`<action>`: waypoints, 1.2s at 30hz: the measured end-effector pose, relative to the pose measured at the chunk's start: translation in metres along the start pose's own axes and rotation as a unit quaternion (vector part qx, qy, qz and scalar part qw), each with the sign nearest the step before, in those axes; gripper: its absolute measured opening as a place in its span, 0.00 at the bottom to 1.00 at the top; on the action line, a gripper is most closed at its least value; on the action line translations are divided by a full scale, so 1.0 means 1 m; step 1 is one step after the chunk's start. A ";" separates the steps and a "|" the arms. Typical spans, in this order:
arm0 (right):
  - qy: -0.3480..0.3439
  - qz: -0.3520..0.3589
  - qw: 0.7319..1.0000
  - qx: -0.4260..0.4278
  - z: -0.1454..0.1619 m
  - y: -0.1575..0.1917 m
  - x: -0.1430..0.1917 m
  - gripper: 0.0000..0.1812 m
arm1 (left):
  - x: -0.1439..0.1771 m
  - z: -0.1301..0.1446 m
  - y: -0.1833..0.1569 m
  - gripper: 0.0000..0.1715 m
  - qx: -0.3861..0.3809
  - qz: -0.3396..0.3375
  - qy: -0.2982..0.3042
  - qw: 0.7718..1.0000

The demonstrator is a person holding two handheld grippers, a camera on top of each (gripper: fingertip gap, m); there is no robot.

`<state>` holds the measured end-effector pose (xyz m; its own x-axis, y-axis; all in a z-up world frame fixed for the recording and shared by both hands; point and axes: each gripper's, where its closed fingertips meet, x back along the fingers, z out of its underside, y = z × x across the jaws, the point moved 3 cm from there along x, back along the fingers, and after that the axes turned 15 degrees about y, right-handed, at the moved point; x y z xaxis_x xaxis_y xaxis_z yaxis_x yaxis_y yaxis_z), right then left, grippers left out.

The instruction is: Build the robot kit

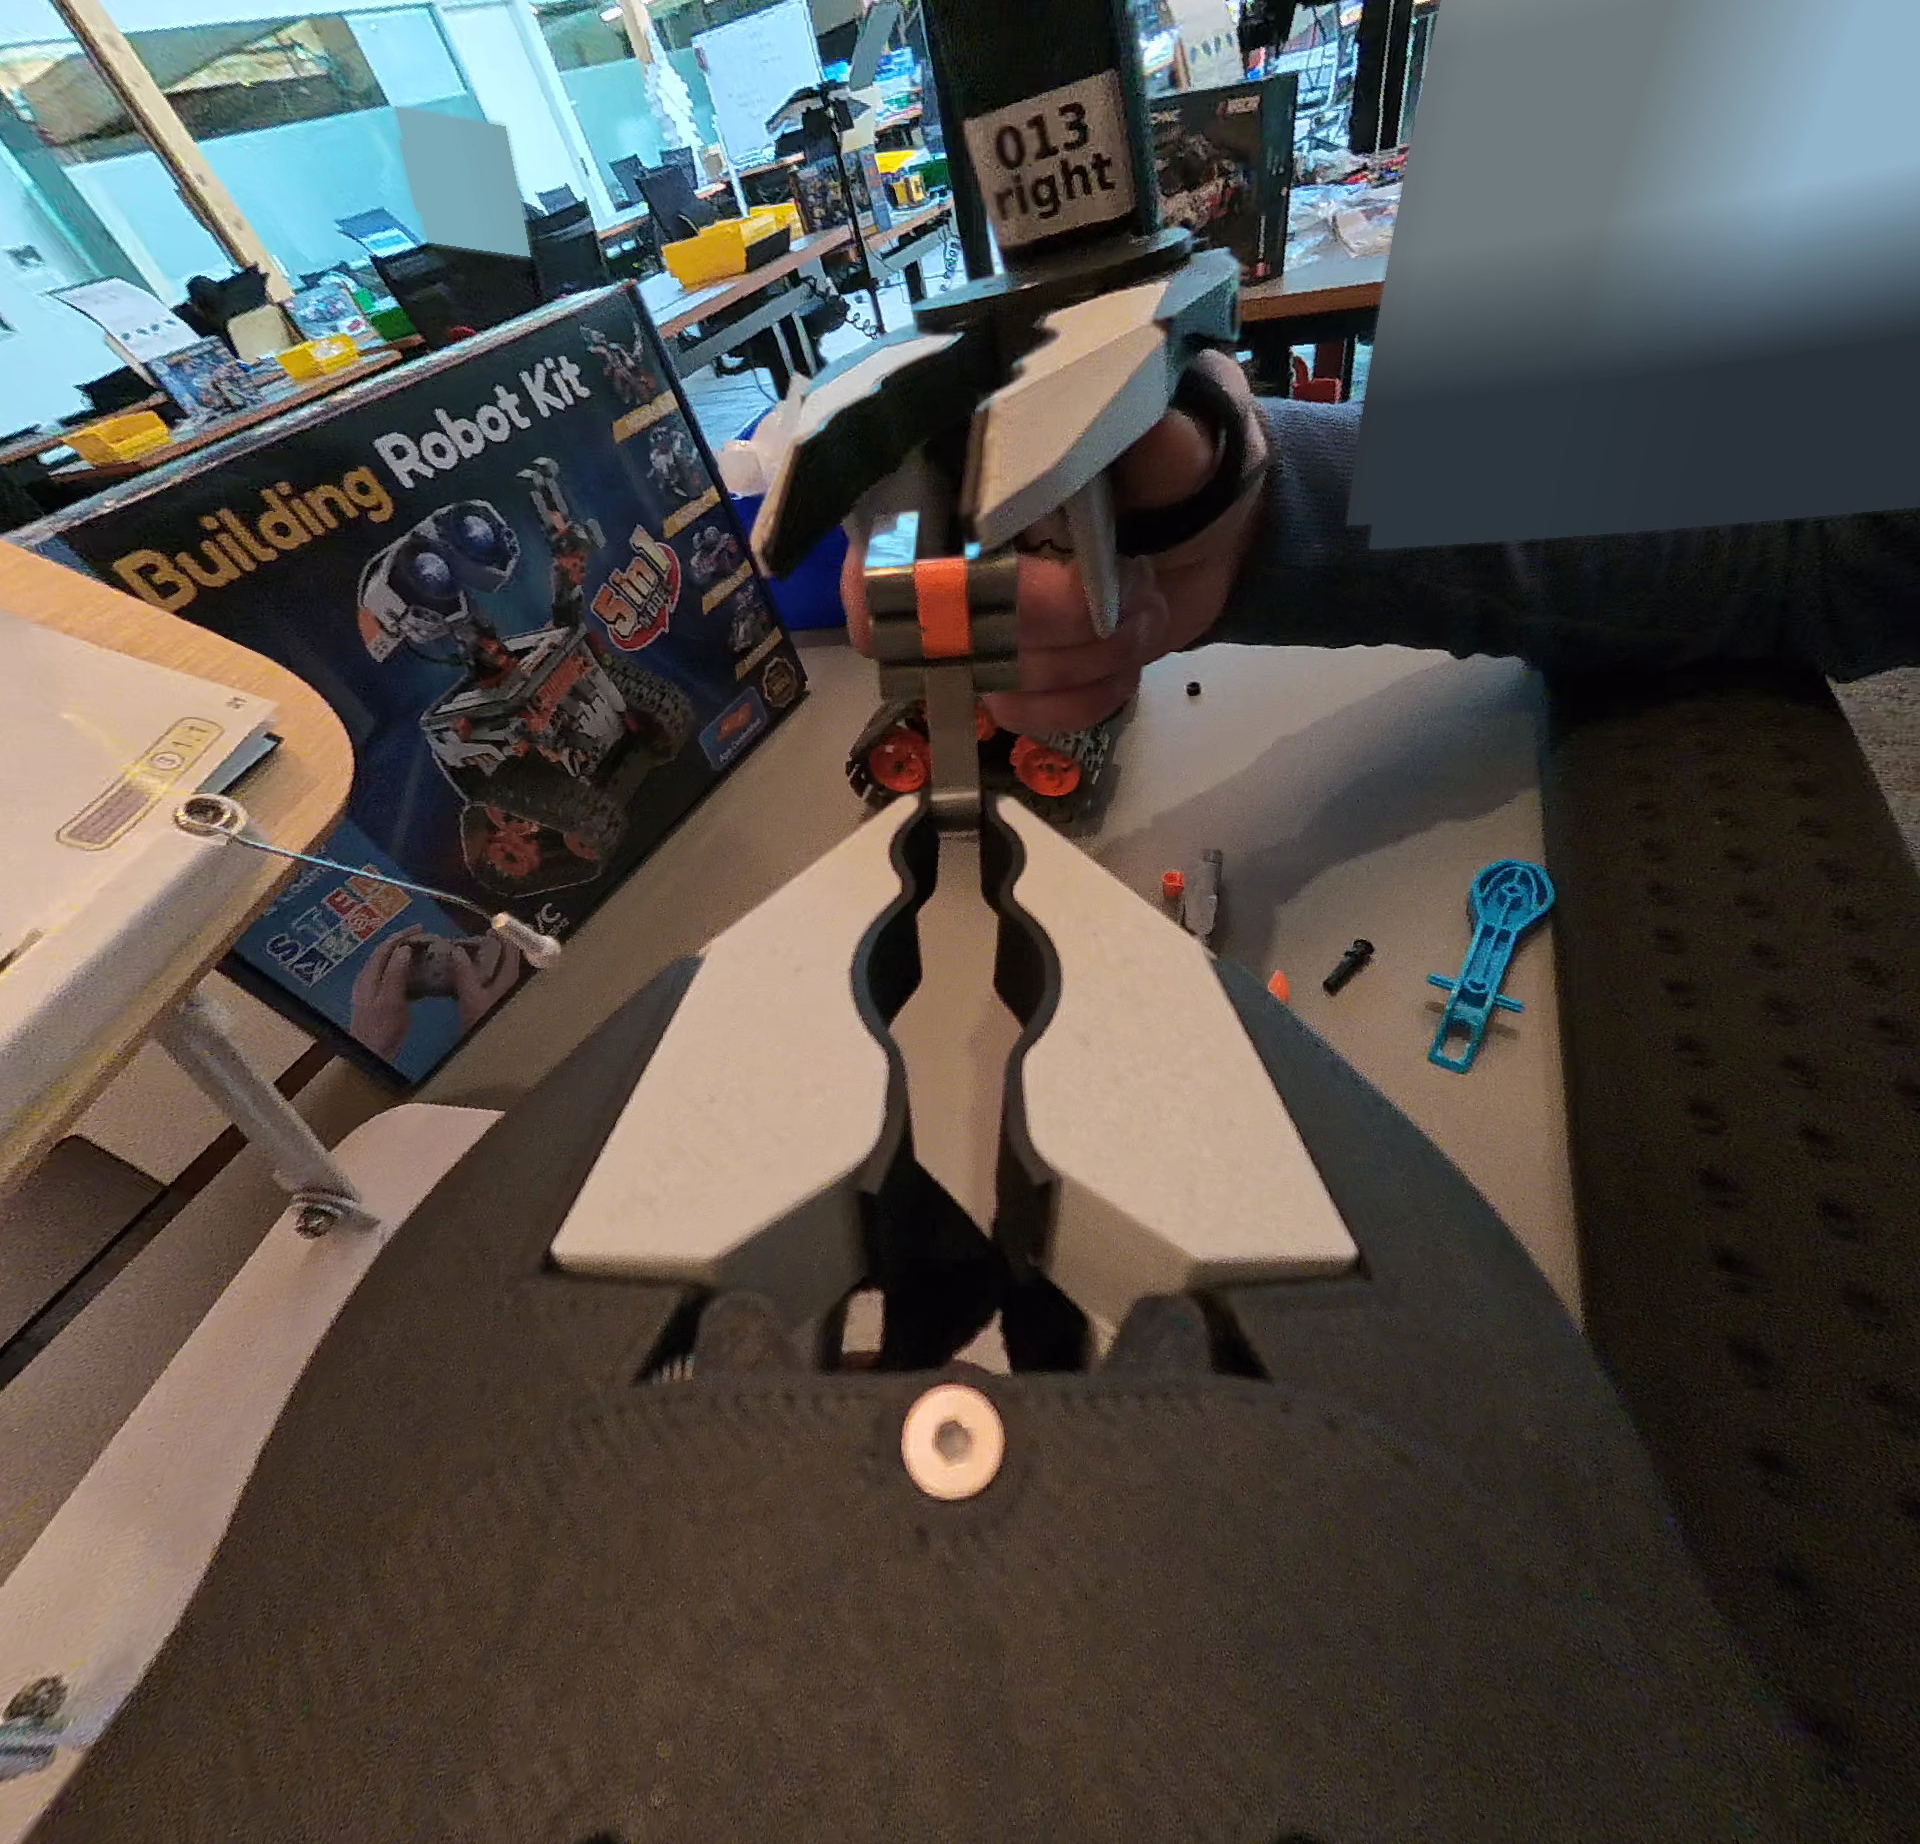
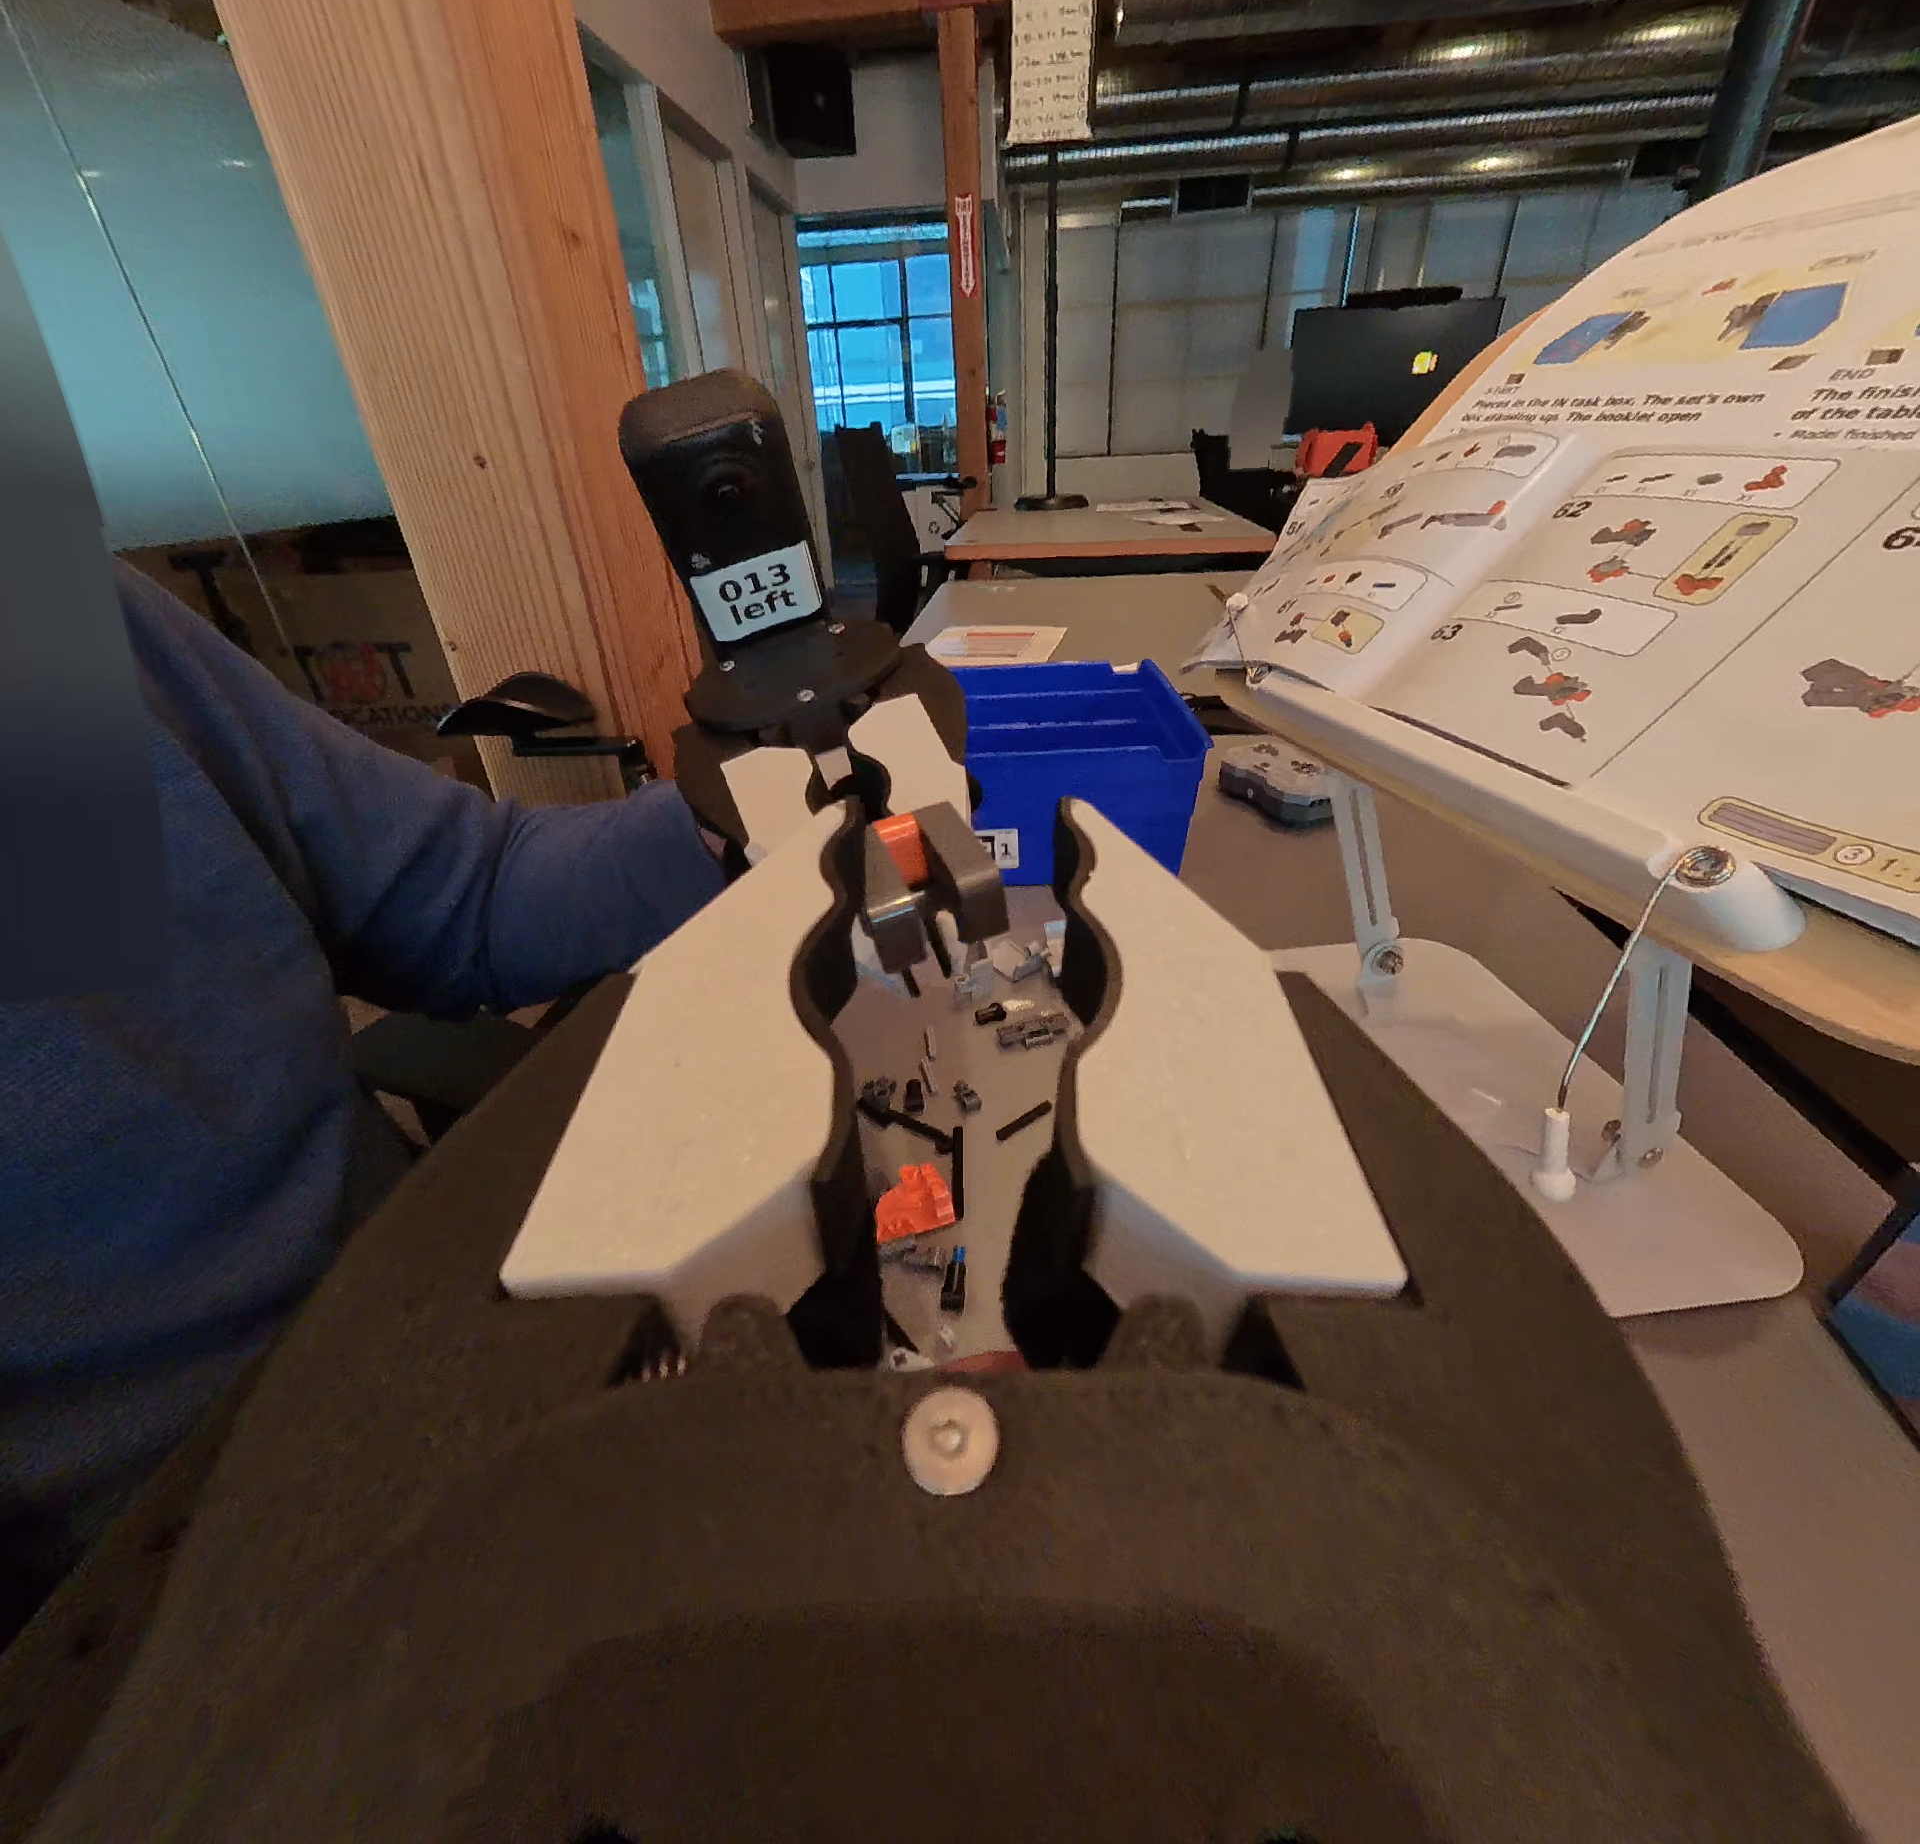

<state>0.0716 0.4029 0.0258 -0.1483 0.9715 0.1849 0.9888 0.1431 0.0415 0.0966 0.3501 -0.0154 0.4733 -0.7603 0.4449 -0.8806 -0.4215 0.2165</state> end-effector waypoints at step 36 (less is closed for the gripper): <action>0.020 -0.027 0.999 -0.009 0.005 -0.001 0.005 0.14 | 0.003 -0.011 0.008 0.03 0.046 0.015 -0.090 0.995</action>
<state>0.0700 0.4088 0.0215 -0.2025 0.9541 0.2207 0.9789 0.1914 0.0708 0.0909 0.3503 -0.0028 0.4509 -0.8458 0.2851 -0.8923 -0.4348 0.1212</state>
